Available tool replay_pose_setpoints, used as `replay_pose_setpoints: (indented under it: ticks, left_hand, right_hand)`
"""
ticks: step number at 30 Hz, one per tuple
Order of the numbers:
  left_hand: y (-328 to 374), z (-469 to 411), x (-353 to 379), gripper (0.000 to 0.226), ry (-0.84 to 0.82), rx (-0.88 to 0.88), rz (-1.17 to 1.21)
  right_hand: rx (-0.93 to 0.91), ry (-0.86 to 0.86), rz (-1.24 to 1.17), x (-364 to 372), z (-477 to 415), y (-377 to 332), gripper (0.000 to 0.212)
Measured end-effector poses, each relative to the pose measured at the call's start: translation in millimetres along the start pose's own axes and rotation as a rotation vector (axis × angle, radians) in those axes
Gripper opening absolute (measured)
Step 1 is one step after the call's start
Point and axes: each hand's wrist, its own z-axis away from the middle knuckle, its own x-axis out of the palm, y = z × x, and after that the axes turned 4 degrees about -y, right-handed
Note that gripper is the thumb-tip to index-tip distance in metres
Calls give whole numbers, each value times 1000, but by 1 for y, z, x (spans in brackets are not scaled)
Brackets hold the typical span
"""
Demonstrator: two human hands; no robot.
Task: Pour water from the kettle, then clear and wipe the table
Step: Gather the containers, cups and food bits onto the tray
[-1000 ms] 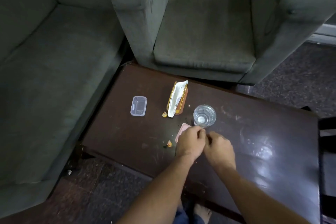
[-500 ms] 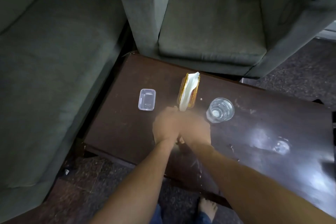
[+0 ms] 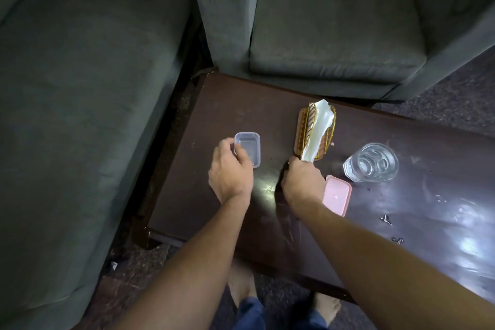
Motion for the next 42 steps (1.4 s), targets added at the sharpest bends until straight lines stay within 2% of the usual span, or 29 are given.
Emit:
replay_pose_setpoints:
  ticks: [4,12,15,19,23,29,33,36,39,42]
  left_hand:
    - [-9,-11,0,37,-112,-100,-76]
    - [-13,-21,-1,28,-237,-98,-124]
    - [-16,-21,-4,27,-288,-92,-121]
    - [-11,-19,-8,24,-339,-78,-122]
    - [-11,-13,-7,21,-374,-72,-77]
    - [-7,-17,-1,21,-410,-39,-53]
    - [-6,-15,3,22,-431,-17,-68]
    - [-6,-11,7,22,-459,12,-91]
    - [-5,-2,9,22,-468,24,-95]
    - [-3,6,12,24,-470,21,-87]
  right_hand:
    - [23,30,29,2,-1,-7,20]
    - [-26,32,58,-2,-2,-9,18]
    - [-49,65,-44,-4,6,-10,16]
    - [-195,274,-270,-14,16,-24,18]
    - [-338,258,-278,-19,17,-37,16]
    - [-244,266,-222,-12,15,-26,19]
    - [-186,177,-156,-10,24,25,17]
    - [-288,60,15,-17,28,66,17]
    - [-394,-90,172,-19,35,90,36]
    - [-478,-122,310,-15,40,94,39]
